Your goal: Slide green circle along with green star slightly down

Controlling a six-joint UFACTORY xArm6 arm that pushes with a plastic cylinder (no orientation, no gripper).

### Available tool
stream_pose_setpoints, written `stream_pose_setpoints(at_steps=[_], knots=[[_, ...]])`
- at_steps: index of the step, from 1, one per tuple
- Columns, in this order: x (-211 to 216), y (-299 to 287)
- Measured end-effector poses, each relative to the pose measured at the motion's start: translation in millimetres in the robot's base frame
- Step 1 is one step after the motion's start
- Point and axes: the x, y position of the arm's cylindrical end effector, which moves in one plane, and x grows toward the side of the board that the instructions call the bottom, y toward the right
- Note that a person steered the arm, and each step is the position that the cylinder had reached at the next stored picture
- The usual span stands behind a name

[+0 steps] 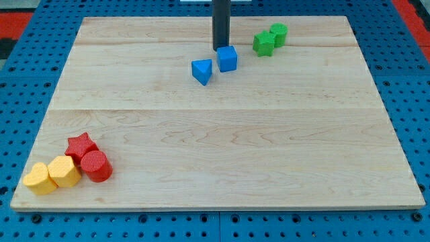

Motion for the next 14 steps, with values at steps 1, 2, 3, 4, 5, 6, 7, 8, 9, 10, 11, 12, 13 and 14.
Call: stream_pose_setpoints(at_steps=[1,2,3,4,5,6,7,8,9,10,11,12,13,14], knots=[[6.0,4.4],[12.7,5.3],[6.2,6.0],[-15.6,17.4],[-29.1,32.7],[-47.4,50.9],[-67.1,74.7],[-78.5,106.3],[-90.2,136.9],[-86.4,147.1],[-79.9,147.1],[-75.3,147.0],[-68.2,147.0],[-64.8,144.8]])
